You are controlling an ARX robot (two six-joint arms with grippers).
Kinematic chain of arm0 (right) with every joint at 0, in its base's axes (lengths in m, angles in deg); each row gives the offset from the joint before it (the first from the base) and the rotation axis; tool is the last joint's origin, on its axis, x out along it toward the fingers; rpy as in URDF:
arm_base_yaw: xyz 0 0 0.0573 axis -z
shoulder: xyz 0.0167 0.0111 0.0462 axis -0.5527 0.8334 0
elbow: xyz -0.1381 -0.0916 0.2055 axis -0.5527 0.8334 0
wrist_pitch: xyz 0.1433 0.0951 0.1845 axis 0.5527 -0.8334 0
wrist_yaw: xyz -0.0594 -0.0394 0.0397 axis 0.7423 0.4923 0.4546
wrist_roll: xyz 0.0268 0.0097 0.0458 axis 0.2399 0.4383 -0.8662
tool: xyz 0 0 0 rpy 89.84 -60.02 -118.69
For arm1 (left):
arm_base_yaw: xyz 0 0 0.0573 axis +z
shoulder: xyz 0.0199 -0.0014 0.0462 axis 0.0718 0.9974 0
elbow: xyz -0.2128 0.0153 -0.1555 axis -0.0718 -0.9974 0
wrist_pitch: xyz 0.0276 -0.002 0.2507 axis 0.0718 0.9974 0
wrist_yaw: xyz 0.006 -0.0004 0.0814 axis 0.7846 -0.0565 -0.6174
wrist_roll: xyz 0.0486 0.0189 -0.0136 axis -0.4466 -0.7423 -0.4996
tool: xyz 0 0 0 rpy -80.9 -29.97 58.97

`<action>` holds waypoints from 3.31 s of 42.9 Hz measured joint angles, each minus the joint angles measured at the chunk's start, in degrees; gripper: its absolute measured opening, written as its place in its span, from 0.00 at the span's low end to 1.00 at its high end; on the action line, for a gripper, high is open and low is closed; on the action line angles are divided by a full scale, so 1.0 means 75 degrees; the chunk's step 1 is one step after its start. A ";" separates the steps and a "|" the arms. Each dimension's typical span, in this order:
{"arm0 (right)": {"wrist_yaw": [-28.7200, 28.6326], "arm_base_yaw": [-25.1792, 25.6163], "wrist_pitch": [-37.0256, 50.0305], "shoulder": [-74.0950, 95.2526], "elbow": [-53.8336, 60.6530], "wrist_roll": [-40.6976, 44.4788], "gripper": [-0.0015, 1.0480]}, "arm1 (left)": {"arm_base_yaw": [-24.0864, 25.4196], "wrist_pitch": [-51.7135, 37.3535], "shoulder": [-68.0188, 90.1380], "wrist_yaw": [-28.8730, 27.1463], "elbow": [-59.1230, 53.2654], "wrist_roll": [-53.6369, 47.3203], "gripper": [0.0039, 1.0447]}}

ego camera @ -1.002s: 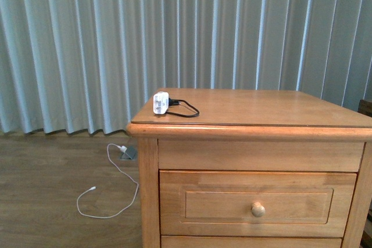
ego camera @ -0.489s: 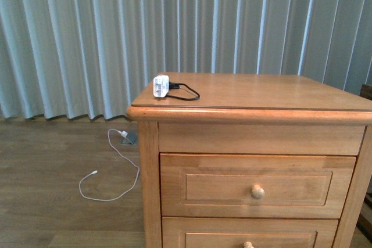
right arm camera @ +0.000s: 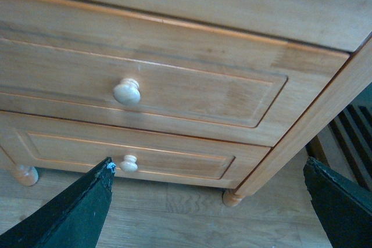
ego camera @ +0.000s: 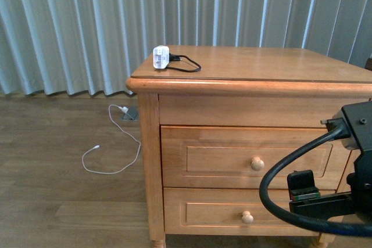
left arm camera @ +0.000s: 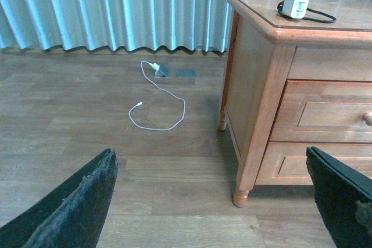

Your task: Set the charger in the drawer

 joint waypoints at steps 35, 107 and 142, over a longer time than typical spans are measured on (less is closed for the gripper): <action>0.0204 -0.0498 0.0047 0.3174 -0.3042 0.0289 0.92 | 0.0000 0.0000 0.0000 -0.0003 0.0000 0.0000 0.94; 0.0481 -0.0545 -0.0195 0.3928 -0.4243 -0.0003 0.92 | 0.0000 0.0000 0.0000 -0.0003 0.0000 0.0000 0.94; 0.0481 -0.0519 -0.0192 0.3896 -0.4202 0.0096 0.51 | 0.0000 0.0000 0.0000 -0.0003 0.0000 0.0000 0.94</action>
